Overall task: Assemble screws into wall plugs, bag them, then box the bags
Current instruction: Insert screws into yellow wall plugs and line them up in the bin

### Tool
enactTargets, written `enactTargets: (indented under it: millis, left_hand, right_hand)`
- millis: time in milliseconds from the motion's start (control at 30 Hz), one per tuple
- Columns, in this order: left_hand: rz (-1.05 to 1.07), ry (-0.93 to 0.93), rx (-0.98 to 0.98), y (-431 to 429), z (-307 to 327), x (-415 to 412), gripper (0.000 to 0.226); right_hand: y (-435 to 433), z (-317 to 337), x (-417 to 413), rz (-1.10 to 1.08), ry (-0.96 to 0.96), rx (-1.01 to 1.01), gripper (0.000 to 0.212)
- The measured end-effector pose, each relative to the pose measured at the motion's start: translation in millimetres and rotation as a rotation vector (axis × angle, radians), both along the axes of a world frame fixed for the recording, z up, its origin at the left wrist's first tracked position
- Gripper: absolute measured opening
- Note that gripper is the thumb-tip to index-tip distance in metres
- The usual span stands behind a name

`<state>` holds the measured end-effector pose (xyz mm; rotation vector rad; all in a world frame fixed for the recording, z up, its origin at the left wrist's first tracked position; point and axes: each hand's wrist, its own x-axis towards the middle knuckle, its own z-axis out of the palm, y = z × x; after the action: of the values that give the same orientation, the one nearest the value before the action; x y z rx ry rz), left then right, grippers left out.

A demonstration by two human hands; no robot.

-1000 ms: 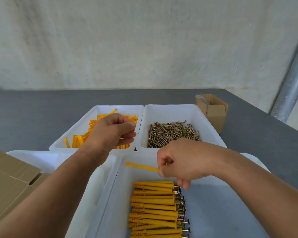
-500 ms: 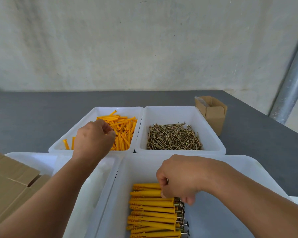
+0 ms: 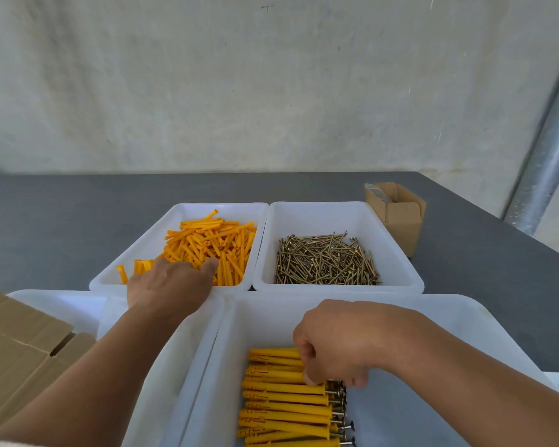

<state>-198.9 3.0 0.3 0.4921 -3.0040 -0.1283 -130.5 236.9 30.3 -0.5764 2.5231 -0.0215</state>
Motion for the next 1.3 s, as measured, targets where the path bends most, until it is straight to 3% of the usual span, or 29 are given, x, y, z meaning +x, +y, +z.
enactTargets:
  millis: [167,467,733,967,1300]
  left_hand:
    - [0.016,-0.093,-0.055,-1.9,-4.3,-6.8,0.084]
    - [0.029,-0.171,-0.038,-3.2,-2.7,-9.6,0.090]
    - [0.012,-0.169,-0.041,-3.7,-4.2,-10.7,0.085]
    - [-0.008,-0.146,-0.046,-4.2,-3.9,-10.7,0.081]
    - [-0.058,-0.104,-0.068,-5.7,-6.6,-13.0,0.073]
  right_hand:
    - [4.3,7.2,-5.7,0.021,0.106,-0.112,0.023]
    - [16.9,6.0,-29.9,-0.119,0.566,-0.490,0.023]
    - [34.6,-8.1,-51.5,-0.229,0.703,-0.505,0.030]
    - [41.3,-16.8,-60.7,-0.262,0.693,-0.477,0.046]
    - [43.3,-23.5,-63.9,-0.375,0.406,-0.404,0.065]
